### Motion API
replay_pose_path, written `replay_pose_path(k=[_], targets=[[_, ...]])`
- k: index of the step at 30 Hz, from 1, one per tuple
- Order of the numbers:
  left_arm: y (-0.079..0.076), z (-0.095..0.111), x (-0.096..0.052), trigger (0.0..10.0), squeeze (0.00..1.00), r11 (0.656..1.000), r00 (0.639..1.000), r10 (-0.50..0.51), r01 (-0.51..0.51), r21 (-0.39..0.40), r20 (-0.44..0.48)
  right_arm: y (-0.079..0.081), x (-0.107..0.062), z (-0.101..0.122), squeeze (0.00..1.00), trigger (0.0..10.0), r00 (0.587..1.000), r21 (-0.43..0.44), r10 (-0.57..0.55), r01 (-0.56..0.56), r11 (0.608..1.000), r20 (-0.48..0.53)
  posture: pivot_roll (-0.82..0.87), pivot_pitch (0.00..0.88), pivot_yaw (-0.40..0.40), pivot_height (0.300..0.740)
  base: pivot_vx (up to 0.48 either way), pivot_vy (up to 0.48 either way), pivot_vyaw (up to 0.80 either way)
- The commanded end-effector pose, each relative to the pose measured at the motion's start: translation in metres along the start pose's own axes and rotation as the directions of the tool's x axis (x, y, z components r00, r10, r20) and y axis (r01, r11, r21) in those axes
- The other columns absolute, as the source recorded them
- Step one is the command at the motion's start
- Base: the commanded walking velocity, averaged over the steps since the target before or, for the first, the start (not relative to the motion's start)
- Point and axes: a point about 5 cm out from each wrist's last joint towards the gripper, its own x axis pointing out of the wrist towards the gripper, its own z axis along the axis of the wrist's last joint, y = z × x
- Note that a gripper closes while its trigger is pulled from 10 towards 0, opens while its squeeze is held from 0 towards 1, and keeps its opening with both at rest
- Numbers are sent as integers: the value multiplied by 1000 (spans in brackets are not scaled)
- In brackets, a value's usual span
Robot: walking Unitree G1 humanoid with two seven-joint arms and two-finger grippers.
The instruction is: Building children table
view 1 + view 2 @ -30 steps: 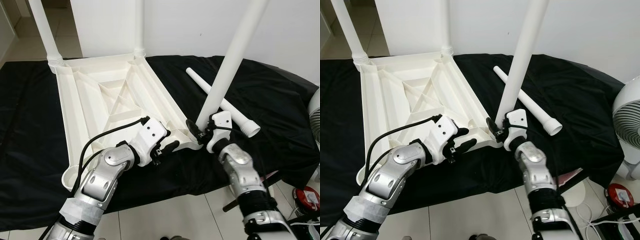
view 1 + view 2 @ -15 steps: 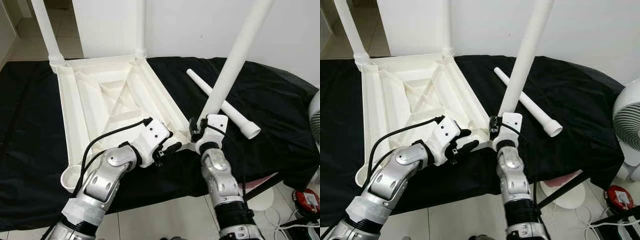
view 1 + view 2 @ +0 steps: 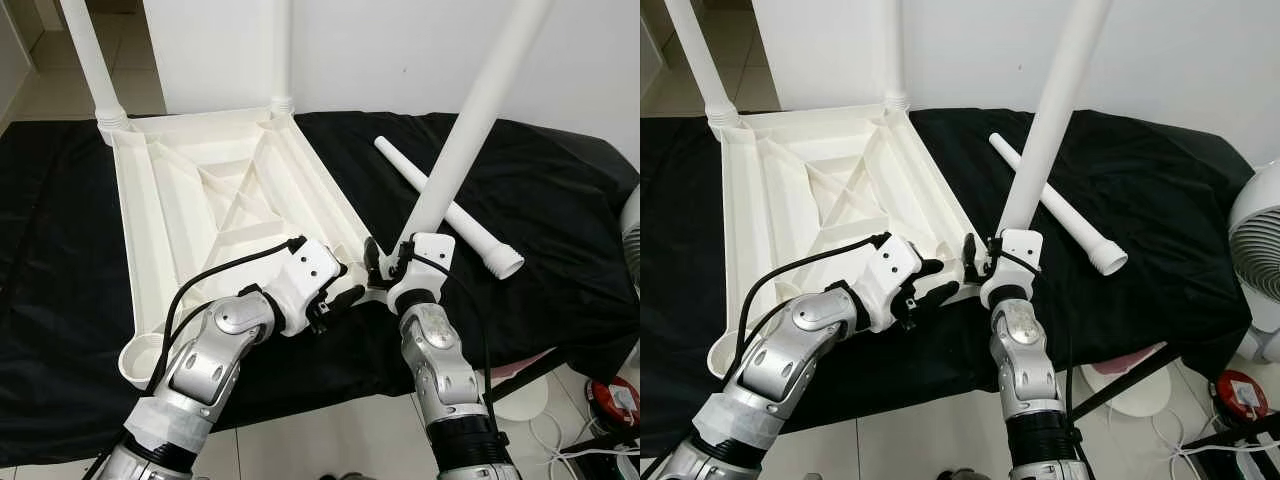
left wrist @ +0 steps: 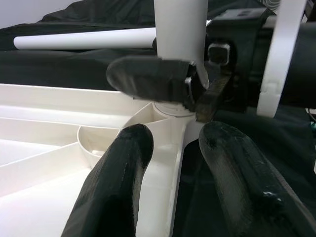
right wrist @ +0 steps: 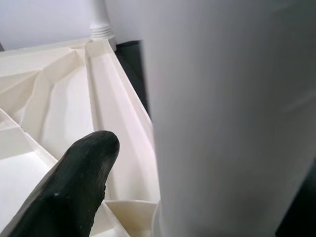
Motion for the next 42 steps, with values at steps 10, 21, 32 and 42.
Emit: replay_pose_path(k=[10, 21, 32, 42], targets=[[-2, -3, 0, 10000, 0, 999, 999, 33, -32, 19, -20, -30, -4, 1, 0, 10000, 989, -102, 146, -149, 983, -36, 79, 10, -90, 740, 0, 0, 0], [-1, -3, 0, 10000, 0, 999, 999, 29, -29, 23, -26, -38, -1, -3, 0, 10000, 902, -183, 416, -431, 884, -116, 84, 6, -80, 740, 0, 0, 0], [-4, -2, 4, 10000, 0, 999, 999, 17, -16, 38, -31, -51, 17, -4, 0, 3922, 850, -298, 489, -526, 797, -193, 93, 1, -73, 740, 0, 0, 0], [-4, -3, 5, 10000, 0, 999, 999, 4, -2, 43, -45, -72, 12, -16, 0, 0, 875, -302, 413, -476, 826, -251, 77, 20, -73, 740, 0, 0, 0]])
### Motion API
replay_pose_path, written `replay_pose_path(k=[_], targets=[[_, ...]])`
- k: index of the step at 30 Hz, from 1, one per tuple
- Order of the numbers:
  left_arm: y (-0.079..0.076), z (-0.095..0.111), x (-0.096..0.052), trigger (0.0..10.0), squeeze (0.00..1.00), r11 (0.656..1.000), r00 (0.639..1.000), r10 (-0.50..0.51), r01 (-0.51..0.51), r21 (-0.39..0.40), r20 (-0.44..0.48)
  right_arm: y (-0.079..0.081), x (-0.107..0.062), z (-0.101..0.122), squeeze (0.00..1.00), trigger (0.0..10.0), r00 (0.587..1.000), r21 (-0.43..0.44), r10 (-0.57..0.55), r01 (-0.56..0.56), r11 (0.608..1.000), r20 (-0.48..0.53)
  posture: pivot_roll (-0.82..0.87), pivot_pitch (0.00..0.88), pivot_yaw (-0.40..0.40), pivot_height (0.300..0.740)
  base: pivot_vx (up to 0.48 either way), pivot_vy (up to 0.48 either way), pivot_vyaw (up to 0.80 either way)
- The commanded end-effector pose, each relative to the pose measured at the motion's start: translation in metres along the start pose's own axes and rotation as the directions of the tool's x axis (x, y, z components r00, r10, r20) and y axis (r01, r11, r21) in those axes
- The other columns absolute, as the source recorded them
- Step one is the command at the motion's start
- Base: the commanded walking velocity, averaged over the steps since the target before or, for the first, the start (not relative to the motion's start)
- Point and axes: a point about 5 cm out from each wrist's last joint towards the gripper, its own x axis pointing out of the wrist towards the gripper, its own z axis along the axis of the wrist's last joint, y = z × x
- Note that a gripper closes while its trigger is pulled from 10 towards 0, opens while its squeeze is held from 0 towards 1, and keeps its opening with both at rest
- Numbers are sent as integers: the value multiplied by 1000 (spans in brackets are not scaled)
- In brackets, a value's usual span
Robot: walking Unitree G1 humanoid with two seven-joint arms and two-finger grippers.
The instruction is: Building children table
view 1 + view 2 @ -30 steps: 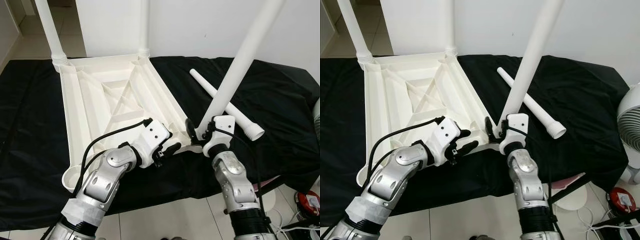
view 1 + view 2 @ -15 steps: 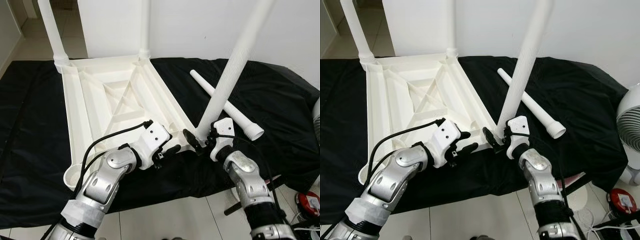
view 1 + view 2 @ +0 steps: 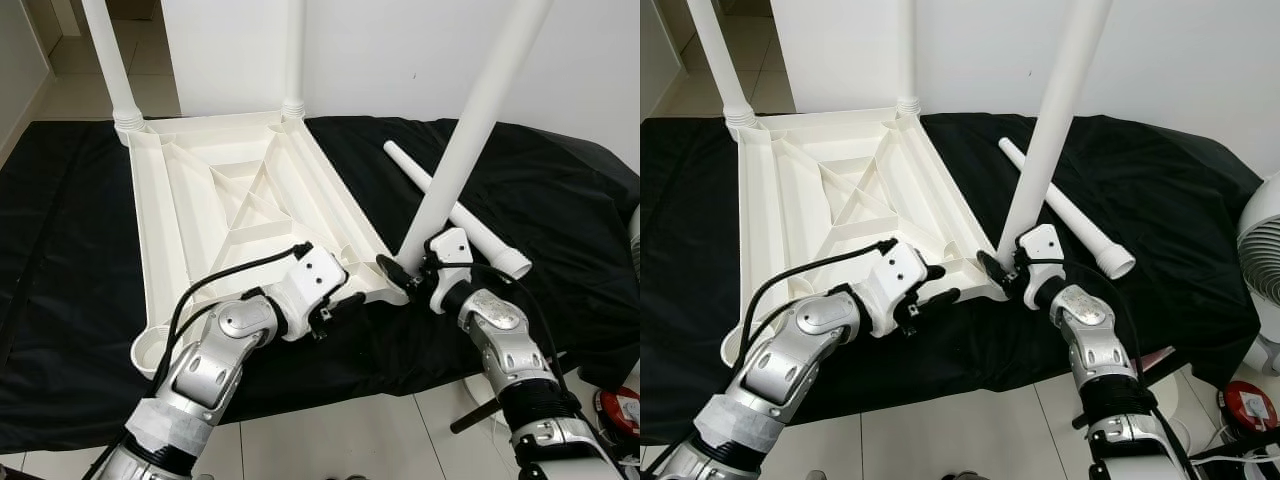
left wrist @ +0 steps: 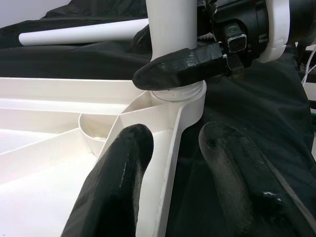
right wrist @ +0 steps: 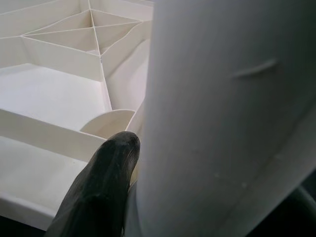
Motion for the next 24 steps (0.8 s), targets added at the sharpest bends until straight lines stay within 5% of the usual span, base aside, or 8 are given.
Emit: replay_pose_path(k=[1, 6, 7, 21, 24], targets=[[2, 0, 2, 10000, 0, 1000, 1000, 24, -24, 11, -12, -3, -7, -18, 0, 0, 996, -11, -28, 27, 1000, -87, 77, 20, -73, 740, 0, 0, 0], [3, 0, 3, 10000, 0, 1000, 1000, 27, -27, 9, -12, -3, -8, -21, 0, 0, 994, 7, -68, 69, 998, -85, 67, 33, -72, 740, 0, 0, 0], [3, 0, 3, 10000, 0, 1000, 1000, 27, -27, 8, -12, -1, -8, -22, 0, 10000, 993, 18, -82, 84, 996, -84, 67, 33, -72, 740, 0, 0, 0], [4, 1, 4, 10000, 0, 999, 999, 38, -38, -1, -11, 13, -2, -17, 0, 10000, 962, 103, -250, 261, 960, -108, 55, 53, -75, 740, 0, 0, 0], [4, 0, 2, 10000, 0, 999, 999, 45, -45, -3, -16, 27, 5, -10, 0, 10000, 897, 155, -423, 440, 885, -131, 60, 60, -79, 740, 0, 0, 0]])
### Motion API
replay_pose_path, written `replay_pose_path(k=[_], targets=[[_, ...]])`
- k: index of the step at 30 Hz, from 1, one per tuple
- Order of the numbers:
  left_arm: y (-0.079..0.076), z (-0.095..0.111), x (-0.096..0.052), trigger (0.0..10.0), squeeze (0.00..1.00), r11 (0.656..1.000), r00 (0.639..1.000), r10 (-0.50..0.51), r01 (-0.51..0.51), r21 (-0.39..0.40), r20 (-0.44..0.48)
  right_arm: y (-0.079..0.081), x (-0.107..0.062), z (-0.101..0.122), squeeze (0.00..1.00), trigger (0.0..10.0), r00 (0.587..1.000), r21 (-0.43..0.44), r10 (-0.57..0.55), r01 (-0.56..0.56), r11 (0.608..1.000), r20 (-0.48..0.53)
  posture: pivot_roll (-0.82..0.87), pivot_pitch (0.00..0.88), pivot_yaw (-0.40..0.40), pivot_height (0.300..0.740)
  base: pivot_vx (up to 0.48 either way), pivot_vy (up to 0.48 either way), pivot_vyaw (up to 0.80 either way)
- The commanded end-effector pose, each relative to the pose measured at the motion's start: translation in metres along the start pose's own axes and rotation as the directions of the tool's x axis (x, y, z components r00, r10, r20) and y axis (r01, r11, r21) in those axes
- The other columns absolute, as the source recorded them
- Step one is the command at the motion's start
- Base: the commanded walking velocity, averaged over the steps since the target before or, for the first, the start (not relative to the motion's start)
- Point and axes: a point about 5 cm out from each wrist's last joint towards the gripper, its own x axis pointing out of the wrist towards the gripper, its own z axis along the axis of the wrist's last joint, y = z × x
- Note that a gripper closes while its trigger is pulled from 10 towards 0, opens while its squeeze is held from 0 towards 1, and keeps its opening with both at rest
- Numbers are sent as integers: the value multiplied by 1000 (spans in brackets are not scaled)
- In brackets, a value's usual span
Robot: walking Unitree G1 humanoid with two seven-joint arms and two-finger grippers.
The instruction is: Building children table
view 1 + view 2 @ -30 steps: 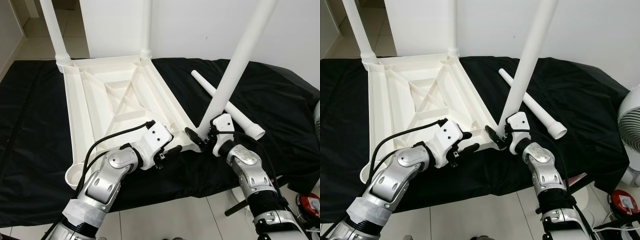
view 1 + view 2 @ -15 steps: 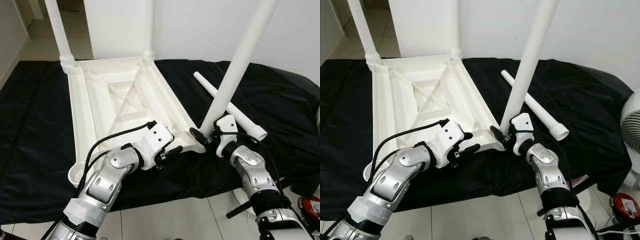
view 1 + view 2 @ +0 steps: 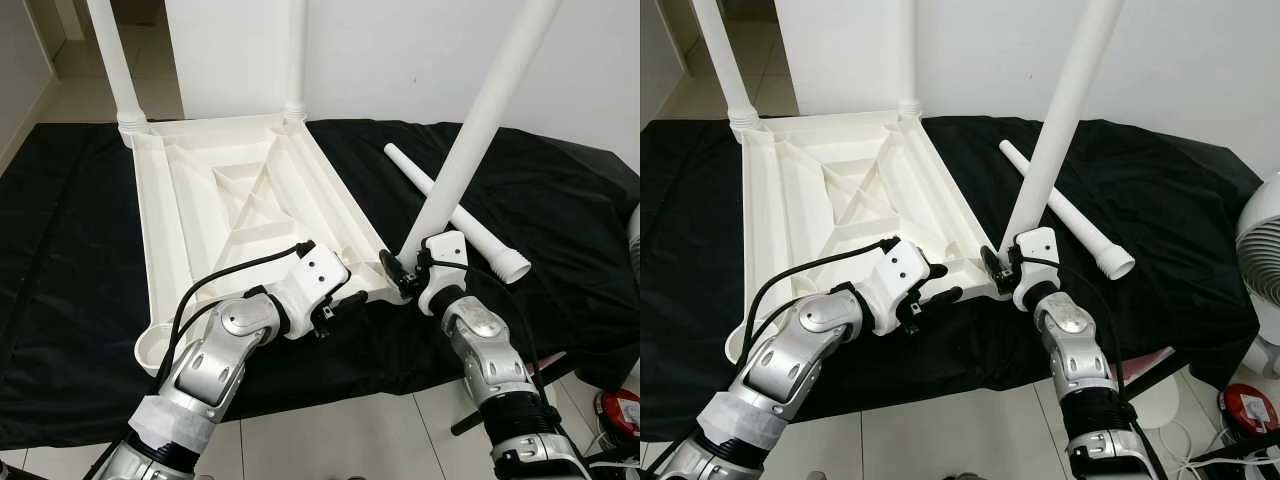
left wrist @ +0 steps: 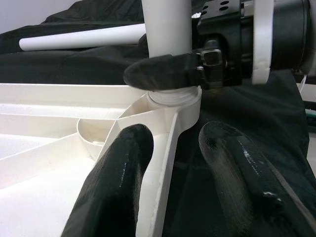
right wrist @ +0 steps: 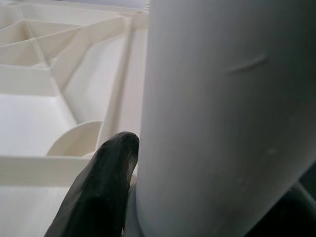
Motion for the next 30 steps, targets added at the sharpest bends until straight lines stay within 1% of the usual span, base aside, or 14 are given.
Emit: replay_pose_path(k=[1, 3, 5, 6, 7, 8, 9, 10, 11, 16, 17, 22, 24, 30], targets=[[2, -2, 1, 10000, 0, 999, 999, 44, -44, -3, -17, -2, -4, -13, 0, 10000, 994, 11, -84, 86, 996, -76, 60, 60, -79, 740, 0, 0, 0], [2, -2, 0, 10000, 0, 999, 999, 44, -44, -4, -18, 1, -4, -11, 0, 10000, 989, 25, -130, 133, 991, -74, 60, 61, -82, 740, 0, 0, 0], [2, -2, 1, 10000, 0, 999, 999, 44, -44, -3, -18, 8, -6, -10, 0, 10000, 966, 71, -244, 251, 965, -89, 64, 61, -85, 740, 0, 0, 0], [2, -2, 1, 10000, 0, 999, 999, 44, -44, -3, -18, 8, -6, -10, 0, 10000, 966, 71, -244, 251, 965, -89, 64, 61, -85, 740, 0, 0, 0], [2, -1, 1, 10000, 0, 999, 999, 45, -45, -3, -16, 15, -6, -8, 0, 10000, 958, 95, -271, 280, 955, -90, 63, 60, -86, 740, 0, 0, 0], [2, -1, 1, 10000, 0, 999, 999, 46, -46, -3, -15, 24, -5, -7, 0, 10000, 962, 102, -259, 267, 958, -86, 63, 60, -90, 740, 0, 0, 0], [2, -1, 1, 10000, 0, 999, 999, 46, -46, -3, -15, 24, -5, -7, 0, 10000, 962, 102, -259, 267, 958, -86, 63, 60, -90, 740, 0, 0, 0], [3, -1, 2, 10000, 0, 999, 999, 48, -48, -3, -14, 37, -4, -1, 0, 10000, 975, 97, -212, 217, 971, -63, 61, 59, -91, 740, 0, 0, 0], [3, 0, 2, 10000, 0, 999, 999, 49, -49, -3, -13, 41, -3, 1, 0, 10000, 980, 90, -191, 195, 977, -50, 61, 59, -91, 740, 0, 0, 0], [3, 0, 2, 10000, 0, 999, 999, 49, -49, -2, -12, 44, -3, 6, 0, 10000, 984, 96, -177, 178, 979, -27, 59, 59, -88, 740, 0, 0, 0], [2, 0, 3, 10000, 0, 999, 999, 47, -47, -1, -11, 43, -4, 9, 1000, 10000, 984, 102, -179, 180, 978, -15, 56, 57, -90, 740, 0, 0, 0], [4, 0, 4, 10000, 0, 999, 999, 48, -48, 1, -10, 39, -2, 16, 1000, 10000, 989, 125, -145, 140, 982, 32, 50, 58, -88, 740, 0, 0, 0], [7, 0, 3, 10000, 0, 998, 998, 55, -55, 3, -11, 32, -1, 26, 1000, 10000, 993, 121, -92, 82, 989, 74, 49, 58, -88, 740, 0, 0, 0], [8, 1, 2, 10000, 0, 998, 998, 56, -56, 7, -12, 26, -5, 26, 1000, 10000, 997, 77, -16, 10, 997, 71, 49, 56, -89, 740, 0, 0, 0]])
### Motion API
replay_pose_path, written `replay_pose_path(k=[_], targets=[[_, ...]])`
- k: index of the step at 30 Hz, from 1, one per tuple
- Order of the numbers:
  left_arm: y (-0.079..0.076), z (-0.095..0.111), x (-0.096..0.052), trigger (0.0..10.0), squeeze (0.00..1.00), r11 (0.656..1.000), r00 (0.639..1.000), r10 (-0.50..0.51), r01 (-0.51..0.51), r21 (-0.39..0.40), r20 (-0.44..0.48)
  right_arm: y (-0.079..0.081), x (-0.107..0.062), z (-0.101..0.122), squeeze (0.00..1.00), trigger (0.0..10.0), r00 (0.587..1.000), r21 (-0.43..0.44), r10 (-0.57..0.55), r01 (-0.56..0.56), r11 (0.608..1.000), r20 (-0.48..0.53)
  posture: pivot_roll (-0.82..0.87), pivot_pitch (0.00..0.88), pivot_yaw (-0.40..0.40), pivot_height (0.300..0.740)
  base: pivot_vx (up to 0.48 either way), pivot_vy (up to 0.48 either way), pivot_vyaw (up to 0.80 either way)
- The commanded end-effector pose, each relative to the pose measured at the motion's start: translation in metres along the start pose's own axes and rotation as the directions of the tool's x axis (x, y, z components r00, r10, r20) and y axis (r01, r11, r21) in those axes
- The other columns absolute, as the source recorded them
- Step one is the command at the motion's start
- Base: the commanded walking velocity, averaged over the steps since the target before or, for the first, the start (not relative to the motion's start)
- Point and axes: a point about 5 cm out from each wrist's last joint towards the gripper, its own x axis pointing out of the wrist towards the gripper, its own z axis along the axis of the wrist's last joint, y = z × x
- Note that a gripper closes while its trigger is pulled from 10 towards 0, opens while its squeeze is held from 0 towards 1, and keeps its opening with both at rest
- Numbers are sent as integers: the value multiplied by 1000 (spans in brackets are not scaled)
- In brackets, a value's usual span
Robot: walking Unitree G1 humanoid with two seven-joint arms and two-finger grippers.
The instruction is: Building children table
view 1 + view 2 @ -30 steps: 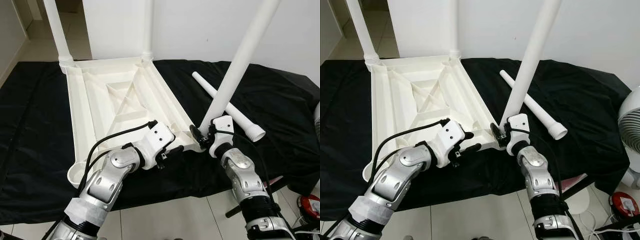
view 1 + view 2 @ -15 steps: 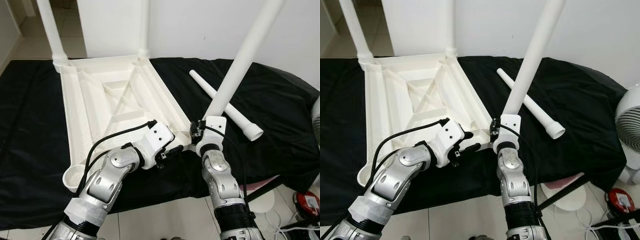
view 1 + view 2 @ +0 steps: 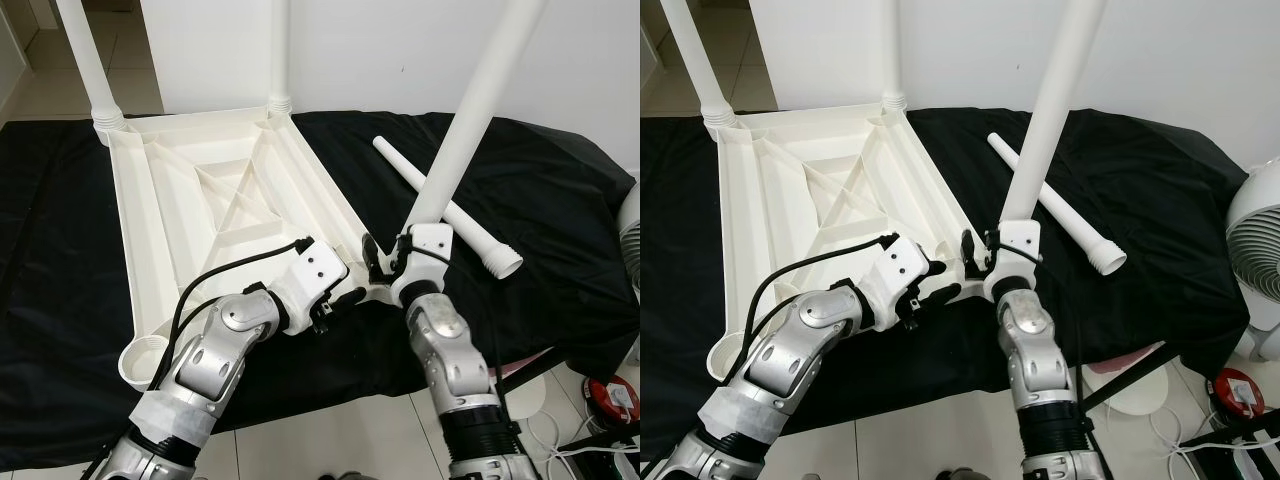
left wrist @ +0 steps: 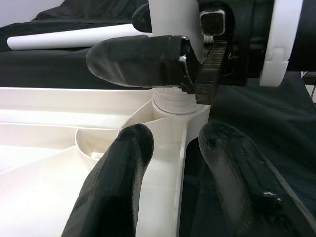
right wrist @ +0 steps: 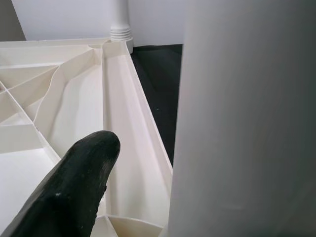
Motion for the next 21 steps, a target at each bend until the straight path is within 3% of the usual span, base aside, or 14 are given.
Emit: replay_pose_path(k=[1, 3, 8, 12, 21], targets=[[3, -2, 0, 10000, 0, 999, 999, 46, -46, 6, -13, -4, -5, -3, 0, 10000, 999, -12, 39, -39, 999, -19, 49, 54, -88, 740, 0, 0, 0], [3, -2, 0, 10000, 0, 999, 999, 46, -46, 6, -14, -16, -10, -8, 0, 10000, 995, -46, 88, -90, 995, -44, 48, 52, -88, 740, 0, 0, 0], [3, -2, 0, 10000, 0, 999, 999, 45, -45, 6, -14, -23, -13, -11, 0, 10000, 986, -89, 149, -155, 984, -69, 45, 50, -85, 740, 0, 0, 0], [4, -1, 1, 10000, 0, 999, 999, 41, -40, 11, -11, -35, -13, -19, 0, 10000, 955, -153, 266, -284, 947, -130, 47, 42, -78, 740, 0, 0, 0], [3, 0, 2, 10000, 0, 999, 999, 32, -32, 17, -9, -37, -5, -24, 0, 10000, 894, -182, 409, -439, 880, -181, 53, 34, -75, 740, 0, 0, 0]])
